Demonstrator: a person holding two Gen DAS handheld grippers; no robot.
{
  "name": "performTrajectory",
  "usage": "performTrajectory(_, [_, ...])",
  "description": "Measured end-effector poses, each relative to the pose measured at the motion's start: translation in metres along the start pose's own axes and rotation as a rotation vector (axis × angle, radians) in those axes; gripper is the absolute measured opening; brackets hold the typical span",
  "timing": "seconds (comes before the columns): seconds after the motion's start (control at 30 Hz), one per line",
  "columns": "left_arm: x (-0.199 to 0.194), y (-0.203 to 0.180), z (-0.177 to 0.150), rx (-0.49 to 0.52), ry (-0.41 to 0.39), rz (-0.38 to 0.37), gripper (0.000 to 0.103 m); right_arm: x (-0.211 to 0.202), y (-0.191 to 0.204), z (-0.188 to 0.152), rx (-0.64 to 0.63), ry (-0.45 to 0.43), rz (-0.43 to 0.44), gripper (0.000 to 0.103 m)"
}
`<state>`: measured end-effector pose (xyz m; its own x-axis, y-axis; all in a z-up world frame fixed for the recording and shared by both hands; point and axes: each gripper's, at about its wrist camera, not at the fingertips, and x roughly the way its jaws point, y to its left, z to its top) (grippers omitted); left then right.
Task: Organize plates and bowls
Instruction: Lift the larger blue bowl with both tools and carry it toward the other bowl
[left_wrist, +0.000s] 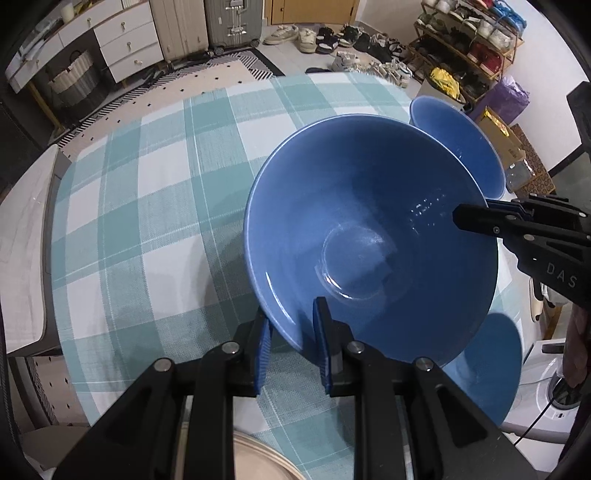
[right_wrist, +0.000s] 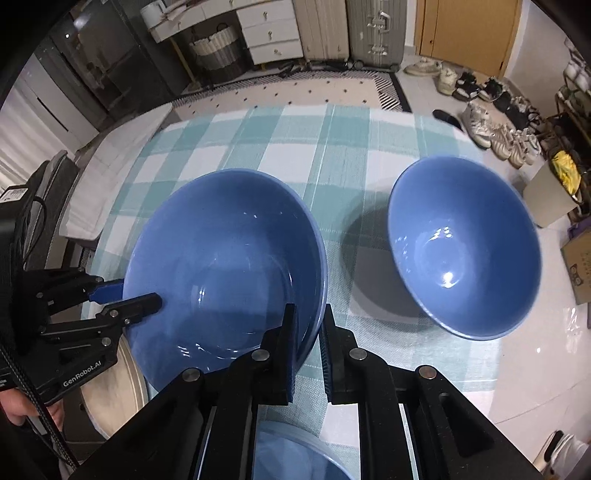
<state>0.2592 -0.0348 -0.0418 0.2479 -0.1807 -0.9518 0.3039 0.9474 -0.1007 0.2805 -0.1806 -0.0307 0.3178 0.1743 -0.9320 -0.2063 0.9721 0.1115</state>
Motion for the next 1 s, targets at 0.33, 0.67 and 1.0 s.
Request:
performTrajectory(0.33, [-0.048, -0.021, -0.005, 0.035, -0.077, 0.011, 0.02, -0.046, 0.0, -0.013, 0.022, -0.052, -0.01, 0.011])
performTrajectory(0.67, [-0.073, -0.045, -0.024, 0.044, -0.098, -0.005, 0.02, -0.084, 0.002, -0.05, 0.041, -0.076, -0.056, 0.011])
performTrajectory(1.0, [-0.081, -0.069, -0.058, 0.076, -0.106, -0.018, 0.02, -0.107, 0.001, -0.1, 0.076, -0.081, -0.062, 0.011])
